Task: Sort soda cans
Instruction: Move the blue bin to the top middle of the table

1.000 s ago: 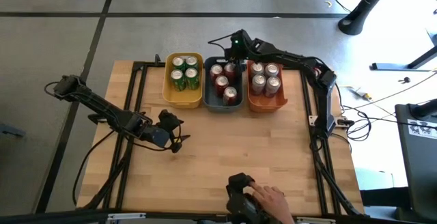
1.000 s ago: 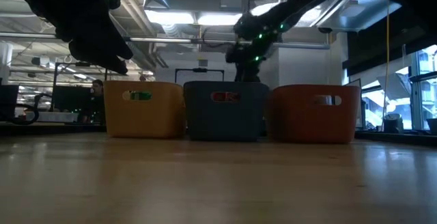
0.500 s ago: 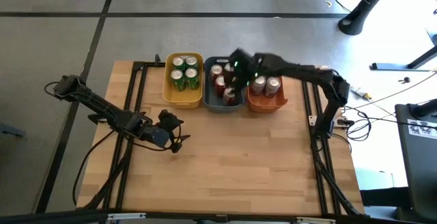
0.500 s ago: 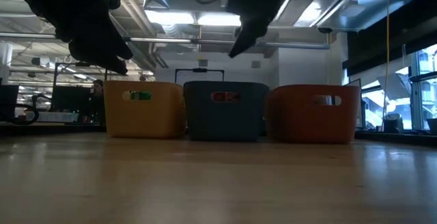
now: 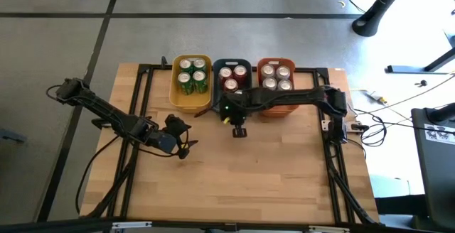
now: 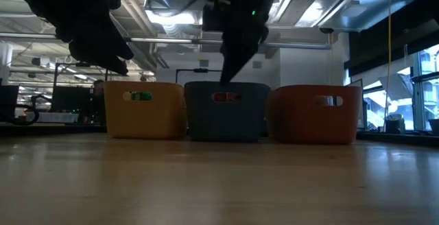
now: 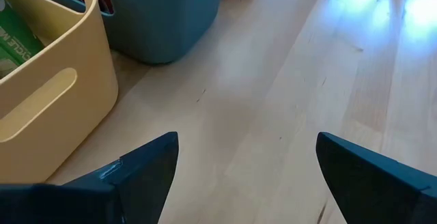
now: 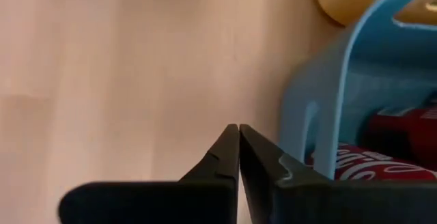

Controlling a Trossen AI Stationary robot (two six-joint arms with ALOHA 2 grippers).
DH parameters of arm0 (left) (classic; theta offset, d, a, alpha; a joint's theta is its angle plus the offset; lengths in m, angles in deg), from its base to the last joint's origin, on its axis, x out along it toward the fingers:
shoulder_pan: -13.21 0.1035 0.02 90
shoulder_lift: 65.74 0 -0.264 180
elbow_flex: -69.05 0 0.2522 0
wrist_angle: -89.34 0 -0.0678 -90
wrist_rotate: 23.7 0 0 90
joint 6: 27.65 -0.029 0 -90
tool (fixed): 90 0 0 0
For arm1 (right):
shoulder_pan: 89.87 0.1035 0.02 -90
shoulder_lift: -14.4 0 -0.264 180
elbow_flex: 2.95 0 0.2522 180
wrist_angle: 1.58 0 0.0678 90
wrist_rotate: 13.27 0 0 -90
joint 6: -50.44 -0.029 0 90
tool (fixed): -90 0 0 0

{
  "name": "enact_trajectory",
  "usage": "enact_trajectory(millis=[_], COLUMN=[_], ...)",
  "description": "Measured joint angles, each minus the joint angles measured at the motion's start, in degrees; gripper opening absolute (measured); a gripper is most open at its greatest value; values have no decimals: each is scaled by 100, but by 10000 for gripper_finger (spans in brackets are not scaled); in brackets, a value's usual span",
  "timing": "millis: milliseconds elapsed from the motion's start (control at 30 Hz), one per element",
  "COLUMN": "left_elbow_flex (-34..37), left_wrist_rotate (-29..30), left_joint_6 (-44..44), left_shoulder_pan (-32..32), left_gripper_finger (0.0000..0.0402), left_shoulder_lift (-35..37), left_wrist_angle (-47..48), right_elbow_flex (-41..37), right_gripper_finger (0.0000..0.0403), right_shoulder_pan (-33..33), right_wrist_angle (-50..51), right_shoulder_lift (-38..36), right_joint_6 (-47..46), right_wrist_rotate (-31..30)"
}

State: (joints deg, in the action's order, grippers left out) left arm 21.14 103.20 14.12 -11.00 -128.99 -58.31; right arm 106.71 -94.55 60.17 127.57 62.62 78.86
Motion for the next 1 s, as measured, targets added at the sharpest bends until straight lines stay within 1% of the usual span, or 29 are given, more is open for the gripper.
enact_trajectory(millis=[100,167,233,333,533,767,867,1000], left_elbow_flex=[0,0,0,0,0,0,0,0], left_wrist_rotate=[-2,0,-2,-2,-2,-1,0,-1], left_joint_6=[-18,-20,-21,-21,-22,-21,-21,-21], left_shoulder_pan=[0,0,0,0,0,0,0,0], left_gripper_finger=[335,335,335,335,335,335,335,335], left_shoulder_lift=[0,-1,0,-1,0,-1,-2,0], left_wrist_angle=[5,8,19,34,35,29,33,31], right_elbow_flex=[0,-2,-1,0,0,11,11,17], right_gripper_finger=[18,11,4,7,2,6,6,7], right_shoulder_pan=[-85,-147,-223,-298,-554,-555,-419,-182], right_wrist_angle=[4,16,-47,-159,-185,-460,-271,405], right_shoulder_lift=[241,341,347,344,358,403,228,-346], right_joint_6=[5,6,23,37,162,277,290,99], right_wrist_rotate=[-147,-253,-316,-428,-395,-250,-266,-270])
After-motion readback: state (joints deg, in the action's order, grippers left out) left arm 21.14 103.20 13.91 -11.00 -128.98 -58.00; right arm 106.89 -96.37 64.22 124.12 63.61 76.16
